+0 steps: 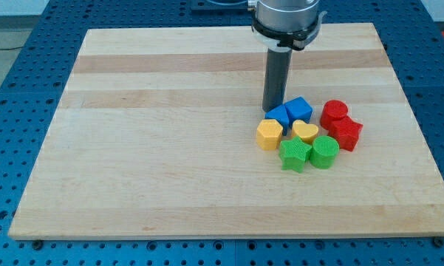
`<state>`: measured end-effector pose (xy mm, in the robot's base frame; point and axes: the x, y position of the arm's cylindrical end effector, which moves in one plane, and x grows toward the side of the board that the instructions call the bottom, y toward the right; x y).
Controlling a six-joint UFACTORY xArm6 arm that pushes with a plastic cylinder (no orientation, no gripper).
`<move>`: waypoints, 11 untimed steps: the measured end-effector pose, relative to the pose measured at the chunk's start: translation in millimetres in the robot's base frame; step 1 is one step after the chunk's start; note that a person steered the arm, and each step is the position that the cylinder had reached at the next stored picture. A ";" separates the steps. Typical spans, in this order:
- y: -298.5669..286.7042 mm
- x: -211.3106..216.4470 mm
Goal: Move the blue cube slightly to the down
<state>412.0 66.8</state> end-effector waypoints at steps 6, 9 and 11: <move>47.0 -15.8; 53.7 -11.5; 53.7 -8.8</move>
